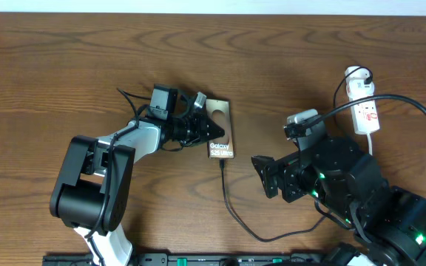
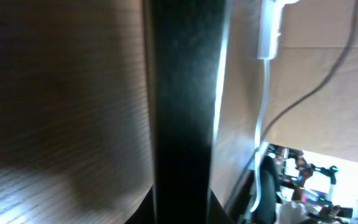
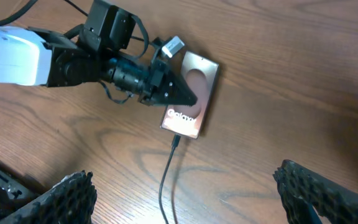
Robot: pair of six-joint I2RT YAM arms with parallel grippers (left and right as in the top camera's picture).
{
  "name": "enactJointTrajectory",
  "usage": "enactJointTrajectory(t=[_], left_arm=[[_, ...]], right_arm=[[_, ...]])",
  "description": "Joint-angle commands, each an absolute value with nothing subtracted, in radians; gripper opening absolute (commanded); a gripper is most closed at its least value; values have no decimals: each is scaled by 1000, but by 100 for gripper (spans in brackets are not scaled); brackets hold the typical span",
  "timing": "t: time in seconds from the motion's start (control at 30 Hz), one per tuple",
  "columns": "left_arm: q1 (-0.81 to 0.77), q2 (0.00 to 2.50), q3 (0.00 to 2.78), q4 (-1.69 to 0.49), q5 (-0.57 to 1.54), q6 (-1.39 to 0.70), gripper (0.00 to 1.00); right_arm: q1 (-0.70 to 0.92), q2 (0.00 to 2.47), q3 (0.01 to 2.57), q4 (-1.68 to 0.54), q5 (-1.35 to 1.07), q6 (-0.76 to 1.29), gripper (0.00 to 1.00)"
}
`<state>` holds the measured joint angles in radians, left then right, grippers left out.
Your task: Plug charger to phone and switch on socket
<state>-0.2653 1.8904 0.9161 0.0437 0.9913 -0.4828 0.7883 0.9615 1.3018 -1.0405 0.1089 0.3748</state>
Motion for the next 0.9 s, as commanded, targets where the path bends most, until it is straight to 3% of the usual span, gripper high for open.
enactJointTrajectory(t=[0.0, 0.33, 0.43, 0.67, 0.87], left_arm=[[-262, 1876, 937, -38, 889, -358, 8], [-262, 1876, 939, -83, 867, -262, 9], [-262, 1876, 939, -81, 864, -258, 15], [-262, 1876, 938, -80, 852, -259, 17], [-262, 1876, 938, -78, 852, -258, 28]], right_arm=[[785, 967, 1320, -1044, 125, 370, 93], [785, 969, 1320, -1044, 123, 371, 94], [785, 969, 1320, -1045, 121, 371, 94], [785, 969, 1320, -1046, 121, 389, 94], [785, 969, 1320, -1053, 121, 435, 93]])
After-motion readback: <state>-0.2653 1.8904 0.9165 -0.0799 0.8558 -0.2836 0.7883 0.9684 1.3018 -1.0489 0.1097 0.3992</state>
